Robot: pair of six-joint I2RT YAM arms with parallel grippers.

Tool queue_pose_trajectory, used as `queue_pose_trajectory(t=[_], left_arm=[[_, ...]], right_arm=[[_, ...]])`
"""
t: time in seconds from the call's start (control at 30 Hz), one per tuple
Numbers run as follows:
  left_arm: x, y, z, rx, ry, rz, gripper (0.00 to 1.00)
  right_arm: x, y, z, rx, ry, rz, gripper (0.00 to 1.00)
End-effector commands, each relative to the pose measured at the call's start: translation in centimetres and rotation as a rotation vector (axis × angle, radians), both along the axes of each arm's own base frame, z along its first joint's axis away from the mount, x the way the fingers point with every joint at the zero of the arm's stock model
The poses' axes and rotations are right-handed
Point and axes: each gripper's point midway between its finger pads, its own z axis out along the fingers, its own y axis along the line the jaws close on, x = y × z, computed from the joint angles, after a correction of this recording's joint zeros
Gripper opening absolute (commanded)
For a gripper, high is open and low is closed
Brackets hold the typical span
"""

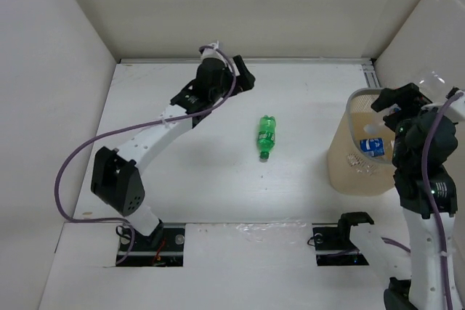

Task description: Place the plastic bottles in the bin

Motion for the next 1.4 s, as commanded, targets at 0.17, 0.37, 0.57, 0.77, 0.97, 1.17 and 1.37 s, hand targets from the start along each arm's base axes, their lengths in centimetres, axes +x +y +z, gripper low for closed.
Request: queue_pose_trajectory(t=[0.17,0.37,0.57,0.77,0.97,1.17,1.37], left_arm=[[-2.6,-8.2,-5.1,0.145,0.112,-0.141,1.0],[-2.3,-9.7,-10.0,0.254,0.223,-0.147,1.0],[-3.2,-10.8,-15.7,0.365,0.323,-0.164,1.0],[-2.4,-10.8,-20.0,0.422,0.37,-0.129,1.0],[-1.9,-11.1,-22.9,0.459,0.413,-0.117,0.89],[-0.5,-10.2,-23.4,0.464,0.433,-0.063,0.17],[1.4,-7.8,-14.4,0.353,0.296,-0.02,0.0]], right_arm=[[-3.1,-5.5,-1.3,0.036,0.104,-0.359,1.0],[-3.9,-4.5,1.9,0.038,0.013,-0.277,1.0],[-1.8,-1.2,1.4,0.016,-0.028,-0.063,1.0],[-0.5,0.9,0.4,0.029,-0.037,0.057,1.0],[-0.6,1.4,0.4,0.038,-0.052,0.08,1.0],[0.3,4.3,-0.2,-0.005,-0.072,0.256,1.0],[0.2,12.4,0.7,-0.182,-0.174,0.74,1.0]])
